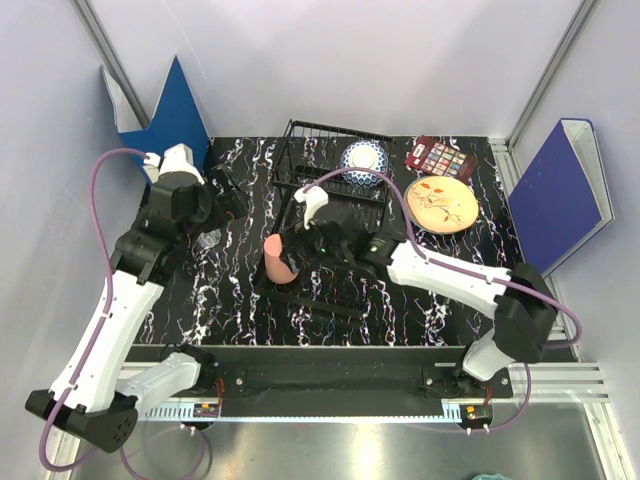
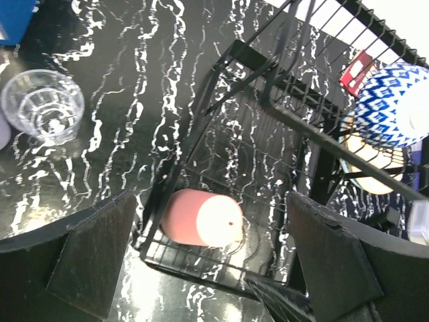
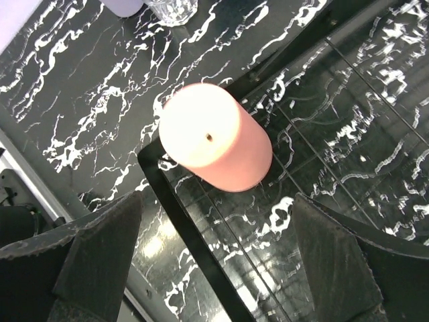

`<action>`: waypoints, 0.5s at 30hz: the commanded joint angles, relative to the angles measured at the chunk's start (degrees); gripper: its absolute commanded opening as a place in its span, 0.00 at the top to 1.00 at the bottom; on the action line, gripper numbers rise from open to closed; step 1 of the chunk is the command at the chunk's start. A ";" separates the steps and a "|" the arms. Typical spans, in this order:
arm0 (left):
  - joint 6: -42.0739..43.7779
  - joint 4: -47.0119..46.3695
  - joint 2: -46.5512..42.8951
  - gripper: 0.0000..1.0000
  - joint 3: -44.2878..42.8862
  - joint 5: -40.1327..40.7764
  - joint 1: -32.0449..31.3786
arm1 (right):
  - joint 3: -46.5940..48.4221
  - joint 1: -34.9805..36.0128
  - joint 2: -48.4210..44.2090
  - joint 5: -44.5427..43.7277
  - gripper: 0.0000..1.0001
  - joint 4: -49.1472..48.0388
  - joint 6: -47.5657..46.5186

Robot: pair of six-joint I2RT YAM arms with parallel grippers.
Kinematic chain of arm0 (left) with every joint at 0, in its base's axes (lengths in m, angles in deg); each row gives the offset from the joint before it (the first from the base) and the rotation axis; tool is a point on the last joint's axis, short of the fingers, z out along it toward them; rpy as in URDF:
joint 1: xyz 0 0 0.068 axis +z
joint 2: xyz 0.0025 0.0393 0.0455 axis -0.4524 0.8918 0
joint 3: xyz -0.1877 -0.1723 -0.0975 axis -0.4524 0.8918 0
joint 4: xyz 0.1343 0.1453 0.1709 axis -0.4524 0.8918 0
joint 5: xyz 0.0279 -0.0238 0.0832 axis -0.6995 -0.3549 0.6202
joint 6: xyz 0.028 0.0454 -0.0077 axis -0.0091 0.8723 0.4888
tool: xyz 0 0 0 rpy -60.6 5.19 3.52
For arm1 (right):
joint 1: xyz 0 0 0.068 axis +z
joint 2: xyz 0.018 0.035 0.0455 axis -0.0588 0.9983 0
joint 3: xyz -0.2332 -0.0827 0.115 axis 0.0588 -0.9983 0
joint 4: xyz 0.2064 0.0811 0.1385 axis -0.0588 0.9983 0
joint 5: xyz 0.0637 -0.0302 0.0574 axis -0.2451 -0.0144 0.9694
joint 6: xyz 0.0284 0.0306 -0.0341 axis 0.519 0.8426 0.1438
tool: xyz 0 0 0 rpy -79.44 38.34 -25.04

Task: Unload the mixed dishes from the dish rack
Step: Pick up the cup from the dish rack.

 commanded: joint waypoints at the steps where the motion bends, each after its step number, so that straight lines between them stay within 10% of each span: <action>1: 1.32 -3.05 -4.73 0.01 2.12 3.57 -0.17 | 6.04 1.78 4.76 -1.95 0.01 -0.10 -3.13; 15: 2.29 -3.75 -7.64 0.01 6.78 4.19 -0.17 | 18.52 2.92 18.91 -5.46 0.00 5.44 -2.53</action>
